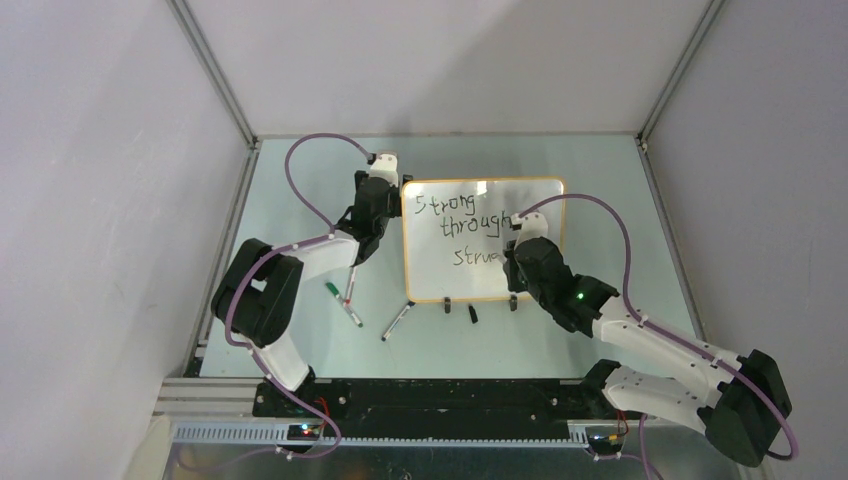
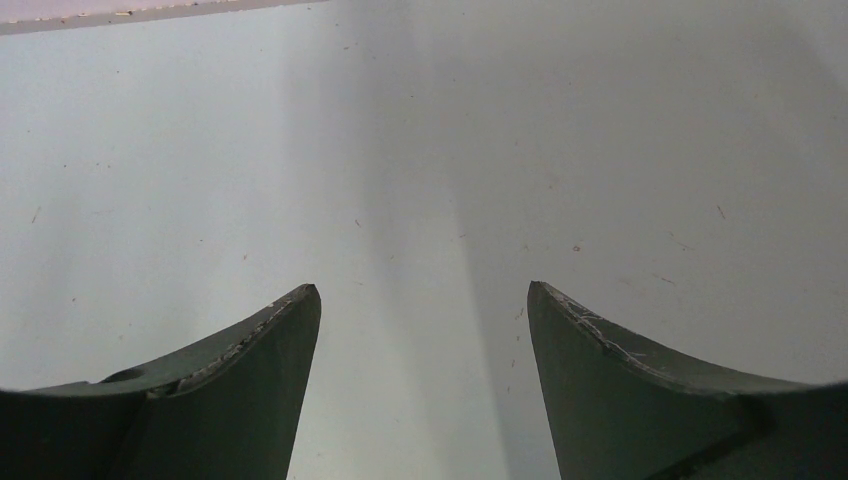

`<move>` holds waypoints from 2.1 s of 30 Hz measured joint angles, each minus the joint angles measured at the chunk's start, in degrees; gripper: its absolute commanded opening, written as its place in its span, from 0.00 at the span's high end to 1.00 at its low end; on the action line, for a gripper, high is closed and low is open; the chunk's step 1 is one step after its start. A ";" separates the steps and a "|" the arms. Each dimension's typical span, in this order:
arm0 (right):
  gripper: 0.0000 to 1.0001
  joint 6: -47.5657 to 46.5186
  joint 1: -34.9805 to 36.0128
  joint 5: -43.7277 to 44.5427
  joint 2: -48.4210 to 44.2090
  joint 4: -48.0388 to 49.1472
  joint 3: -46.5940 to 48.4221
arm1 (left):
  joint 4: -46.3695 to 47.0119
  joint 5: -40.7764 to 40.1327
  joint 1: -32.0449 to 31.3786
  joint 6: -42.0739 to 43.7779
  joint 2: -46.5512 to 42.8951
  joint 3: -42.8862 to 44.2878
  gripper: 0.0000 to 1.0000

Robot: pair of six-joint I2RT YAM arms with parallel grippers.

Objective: Write a sentence on the whiteboard

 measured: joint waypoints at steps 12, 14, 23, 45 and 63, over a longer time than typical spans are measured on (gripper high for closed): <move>1.00 -0.22 -0.52 -0.02 -0.02 0.02 0.52 | 0.00 0.00 0.00 0.00 0.00 0.00 0.18; 1.00 -0.15 -0.52 -0.04 -0.02 -0.02 0.55 | 0.00 0.00 0.00 0.00 0.00 0.00 0.18; 1.00 1.03 -0.33 -0.09 -0.02 -2.01 0.61 | 0.00 0.00 0.00 0.00 0.00 0.00 0.18; 1.00 3.26 3.04 -0.13 0.35 -4.00 -0.15 | 0.00 0.00 0.00 0.00 0.00 0.00 0.18; 1.00 2.58 2.69 0.02 -1.57 -3.02 -0.15 | 0.00 0.00 0.00 0.00 0.00 0.00 0.18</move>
